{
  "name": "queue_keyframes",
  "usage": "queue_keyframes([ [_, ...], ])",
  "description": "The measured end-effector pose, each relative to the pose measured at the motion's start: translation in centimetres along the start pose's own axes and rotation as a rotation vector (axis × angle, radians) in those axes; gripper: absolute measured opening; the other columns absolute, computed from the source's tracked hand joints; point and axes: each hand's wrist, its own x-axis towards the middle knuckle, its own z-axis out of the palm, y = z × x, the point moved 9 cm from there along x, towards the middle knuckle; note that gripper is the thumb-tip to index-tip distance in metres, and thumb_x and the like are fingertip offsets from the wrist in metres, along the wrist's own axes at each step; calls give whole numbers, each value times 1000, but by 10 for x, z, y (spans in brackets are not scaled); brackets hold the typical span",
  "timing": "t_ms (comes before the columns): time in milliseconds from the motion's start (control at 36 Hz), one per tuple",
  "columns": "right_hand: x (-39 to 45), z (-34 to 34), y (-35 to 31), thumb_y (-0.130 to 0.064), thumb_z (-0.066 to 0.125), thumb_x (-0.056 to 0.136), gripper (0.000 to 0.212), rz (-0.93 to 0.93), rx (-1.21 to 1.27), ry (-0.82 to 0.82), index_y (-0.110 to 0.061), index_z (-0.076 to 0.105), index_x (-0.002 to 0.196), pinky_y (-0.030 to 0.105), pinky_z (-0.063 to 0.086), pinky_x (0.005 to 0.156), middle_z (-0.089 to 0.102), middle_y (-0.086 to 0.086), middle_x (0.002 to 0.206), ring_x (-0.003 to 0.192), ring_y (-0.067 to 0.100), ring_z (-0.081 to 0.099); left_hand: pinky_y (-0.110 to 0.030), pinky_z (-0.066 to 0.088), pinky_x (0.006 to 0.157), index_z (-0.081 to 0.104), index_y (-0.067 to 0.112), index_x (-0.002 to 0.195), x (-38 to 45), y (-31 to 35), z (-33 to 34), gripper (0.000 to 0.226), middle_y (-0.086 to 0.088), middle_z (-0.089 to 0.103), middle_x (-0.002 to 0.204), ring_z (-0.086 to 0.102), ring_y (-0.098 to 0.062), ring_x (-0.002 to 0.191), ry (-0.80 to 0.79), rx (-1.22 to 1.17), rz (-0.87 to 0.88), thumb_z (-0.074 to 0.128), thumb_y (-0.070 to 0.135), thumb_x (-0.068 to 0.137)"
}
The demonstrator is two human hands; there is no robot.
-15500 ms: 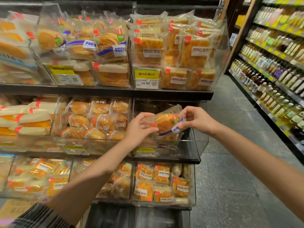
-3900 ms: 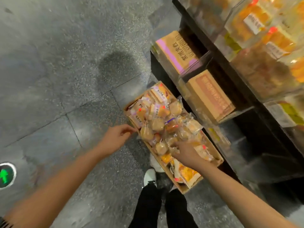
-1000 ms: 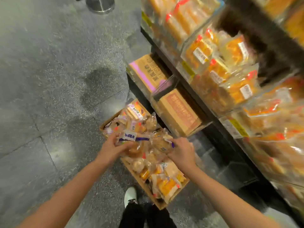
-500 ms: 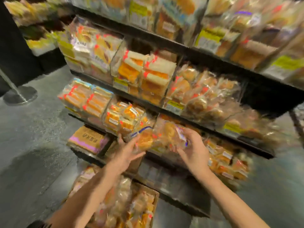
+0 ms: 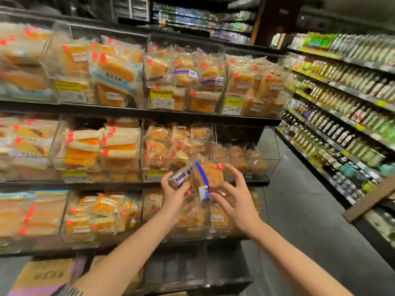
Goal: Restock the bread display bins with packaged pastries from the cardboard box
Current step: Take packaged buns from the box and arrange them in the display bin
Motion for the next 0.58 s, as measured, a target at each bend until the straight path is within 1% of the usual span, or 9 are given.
queue_keyframes([
  [56,7,-18,23,-25,75,81,20,163,13,144,-24,63,98,26,38,106,40,-9,140,127,-2,38,-44,54,85,30,37,127,7,4,22,58,-8,53,128,59,-26,109,-9,46,50,65,11,89],
  [111,14,-34,53,-21,82,73,48,384,150,240,-20,52,109,25,48,94,53,-7,122,110,1,54,-41,49,94,29,33,129,14,14,44,59,-2,53,121,57,-17,103,-6,84,121,65,10,88],
  [167,20,-36,82,-15,87,64,73,602,402,224,-19,38,118,23,54,82,56,-4,114,101,9,61,-31,44,89,28,26,131,22,26,65,60,7,49,112,52,-8,93,1,128,202,66,10,88],
  [306,44,-32,155,-37,98,23,133,858,744,102,-12,36,138,49,53,92,65,8,120,106,24,66,-17,44,74,27,33,122,62,35,113,64,4,52,112,55,-7,96,-54,185,285,73,16,82],
  [361,57,-43,177,-39,97,23,116,854,753,98,-11,51,125,48,54,91,71,7,108,97,23,70,-22,48,81,25,35,125,86,33,126,70,0,54,117,56,-16,107,-62,240,290,75,15,81],
  [417,72,-56,197,-45,93,27,100,836,713,105,-10,61,115,48,54,90,73,6,102,93,24,71,-42,47,98,15,40,138,109,29,131,92,-4,55,122,55,-23,117,-44,258,268,80,17,76],
  [500,93,-72,229,-50,92,41,90,821,678,148,-12,60,116,51,55,86,70,8,108,96,27,69,-52,41,104,1,53,141,138,21,130,121,-5,53,131,53,-25,121,12,200,189,88,32,60],
  [556,108,-78,247,-32,86,65,62,798,624,133,-18,56,118,51,55,86,65,7,114,101,26,66,-46,42,102,13,40,146,154,18,127,112,-5,53,131,54,-25,118,54,132,150,88,30,63],
  [583,118,-82,254,-25,84,71,55,764,549,117,-21,54,117,50,55,87,64,5,115,102,24,65,-43,45,96,31,27,139,162,18,124,93,-6,58,123,56,-28,111,75,95,163,86,28,64],
])
